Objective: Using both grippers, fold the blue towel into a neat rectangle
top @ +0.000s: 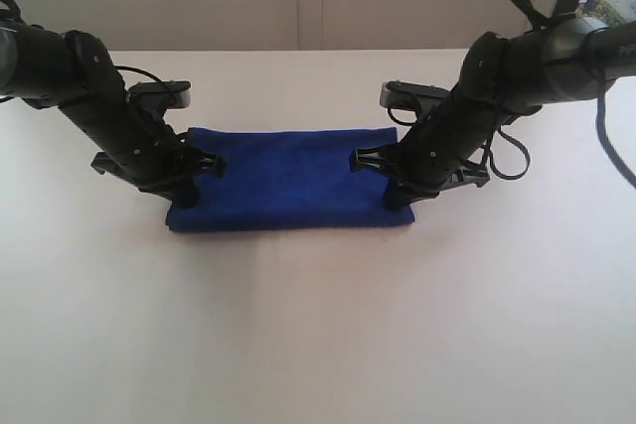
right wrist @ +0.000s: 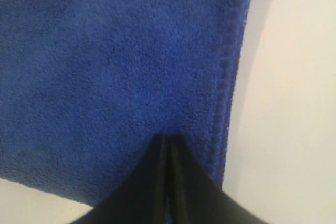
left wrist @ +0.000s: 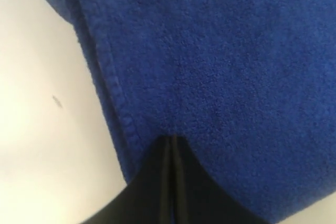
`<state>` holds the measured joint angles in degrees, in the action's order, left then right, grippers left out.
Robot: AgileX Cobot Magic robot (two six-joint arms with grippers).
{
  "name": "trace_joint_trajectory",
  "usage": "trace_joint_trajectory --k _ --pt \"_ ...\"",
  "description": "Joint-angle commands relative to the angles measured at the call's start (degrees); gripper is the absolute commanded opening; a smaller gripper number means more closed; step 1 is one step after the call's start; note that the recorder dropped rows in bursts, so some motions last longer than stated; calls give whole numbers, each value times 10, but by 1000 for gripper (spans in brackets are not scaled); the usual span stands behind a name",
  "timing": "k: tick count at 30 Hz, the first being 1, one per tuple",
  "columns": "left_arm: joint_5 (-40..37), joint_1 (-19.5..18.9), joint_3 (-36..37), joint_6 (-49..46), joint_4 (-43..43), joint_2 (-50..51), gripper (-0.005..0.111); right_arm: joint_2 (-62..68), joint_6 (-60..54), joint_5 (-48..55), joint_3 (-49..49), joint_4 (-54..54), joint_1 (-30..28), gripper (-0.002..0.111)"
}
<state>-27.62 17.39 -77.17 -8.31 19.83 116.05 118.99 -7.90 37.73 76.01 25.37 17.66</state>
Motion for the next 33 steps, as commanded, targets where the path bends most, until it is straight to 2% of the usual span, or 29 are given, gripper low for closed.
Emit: trace_joint_trajectory --k 1,7,14,20,22,28,33 --pt "-11 0 4 -15 -10 14 0 5 6 23 -1 -5 -4 0" --pt "-17 0 4 -18 -10 11 0 4 6 1 -1 -5 -4 0" --pt "-36 -1 4 -18 -10 -39 0 -48 8 -27 -1 -6 -7 0" --pt "-42 -12 4 -18 -16 -99 0 -92 19 -18 -1 -5 -42 0" --pt "-61 -34 4 -16 -16 -114 0 -102 18 7 -1 -8 -62 0" --pt "-165 -131 5 -4 -14 -129 0 -133 6 68 -11 -53 -102 0" --pt "-204 -176 26 -4 -14 -151 0 -171 7 61 -55 -74 -115 0"
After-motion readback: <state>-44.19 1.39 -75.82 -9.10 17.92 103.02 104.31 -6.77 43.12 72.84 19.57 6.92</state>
